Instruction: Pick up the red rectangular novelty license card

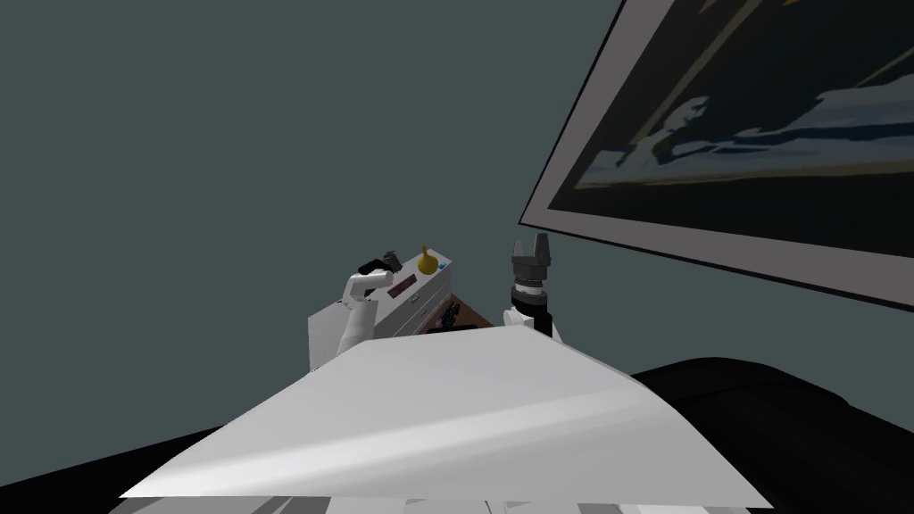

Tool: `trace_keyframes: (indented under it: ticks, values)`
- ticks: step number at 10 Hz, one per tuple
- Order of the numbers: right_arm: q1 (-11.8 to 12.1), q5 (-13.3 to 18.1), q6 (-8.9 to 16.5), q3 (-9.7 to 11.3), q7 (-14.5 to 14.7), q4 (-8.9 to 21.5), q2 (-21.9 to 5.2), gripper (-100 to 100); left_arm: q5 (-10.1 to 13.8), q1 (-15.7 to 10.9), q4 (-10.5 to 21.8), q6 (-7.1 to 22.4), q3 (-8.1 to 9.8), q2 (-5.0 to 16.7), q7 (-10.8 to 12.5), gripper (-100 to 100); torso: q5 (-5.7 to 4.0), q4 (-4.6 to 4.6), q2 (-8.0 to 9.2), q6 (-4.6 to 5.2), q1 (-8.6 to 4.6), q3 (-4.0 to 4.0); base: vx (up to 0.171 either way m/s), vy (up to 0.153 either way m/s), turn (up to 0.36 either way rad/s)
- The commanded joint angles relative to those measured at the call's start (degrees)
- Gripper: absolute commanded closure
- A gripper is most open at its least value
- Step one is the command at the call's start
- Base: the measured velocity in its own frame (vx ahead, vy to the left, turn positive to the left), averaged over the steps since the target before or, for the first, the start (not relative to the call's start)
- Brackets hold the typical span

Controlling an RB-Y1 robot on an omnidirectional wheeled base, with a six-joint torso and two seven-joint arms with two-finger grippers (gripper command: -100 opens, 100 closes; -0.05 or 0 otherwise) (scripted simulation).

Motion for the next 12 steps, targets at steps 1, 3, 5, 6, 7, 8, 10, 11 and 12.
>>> trace_keyframes:
  ticks: [1, 3, 5, 6, 7, 8, 10, 11, 12]
  values:
    - [0.0, 0.0, 0.0, 0.0, 0.0, 0.0, 0.0, 0, 0.22, -2.11, 2.7, 2.86, 0.45, 0.31, 0.85, -100, 0.0, 0.0, 0.0, 0.0, 0.0, 0.0, 0.076, -0.051, 0.065]
    - [0.0, 0.0, 0.0, 0.0, 0.0, 0.0, 0.0, 0, 0.22, -2.11, 2.7, 4.98, 0.45, 0.31, 0.85, -100, -0.01, -0.01, -0.02, -0.02, -0.05, -0.02, 0.025, -0.029, 0.049]
    - [0.0, 0.0, 0.0, 0.0, 0.0, 0.0, 0.0, 0, 0.5, -4.14, 5.32, 8.29, 0.88, 0.69, 1.65, -100, 0.01, 0.01, 0.06, -0.02, 0.03, 0.03, 0.024, -0.031, 0.067]
    - [0.0, 0.0, 0.0, 0.0, 0.0, 0.0, 0.0, 0, 0.5, -4.14, 5.32, 9.25, 0.88, 0.69, 1.65, -100, 0.01, 0.01, 0.08, -0.02, 0.02, 0.04, 0.016, -0.01, 0.008]
    - [0.0, 0.0, 0.0, 0.0, 0.0, 0.0, 0.0, 0, 0.79, -6.11, 7.97, 11.27, 1.26, 1.09, 2.45, -100, 0.02, 0.02, 0.1, -0.01, 0.08, 0.05, 0.041, -0.043, 0.072]
    - [0.0, 0.0, 0.0, 0.0, 0.0, 0.0, 0.0, 0, 0.79, -6.11, 7.97, 13.04, 1.26, 1.09, 2.45, -100, 0.0, 0.01, 0.03, -0.02, -0.01, 0.02, 0.037, -0.04, 0.064]
    - [0.0, 0.0, 0.0, 0.0, 0.0, 0.0, 0.0, 0, 1.09, -8.01, 10.64, 16.21, 1.6, 1.52, 3.22, -100, 0.0, 0.01, 0.06, -0.01, 0.01, 0.03, 0.026, -0.029, 0.057]
    - [0.0, 0.0, 0.0, 0.0, 0.0, 0.0, 0.0, 0, 1.09, -8.01, 10.64, 17.37, 1.6, 1.52, 3.22, -100, 0.01, 0.01, 0.04, -0.01, 0.04, 0.02, 0.023, -0.014, 0.008]
    - [0.0, 0.0, 0.0, 0.0, 0.0, 0.0, 0.0, 0, 1.4, -9.83, 13.16, 19.31, 1.9, 1.98, 3.97, -100, 0.02, 0.01, 0.08, -0.02, 0.08, 0.04, 0.034, -0.029, 0.06]
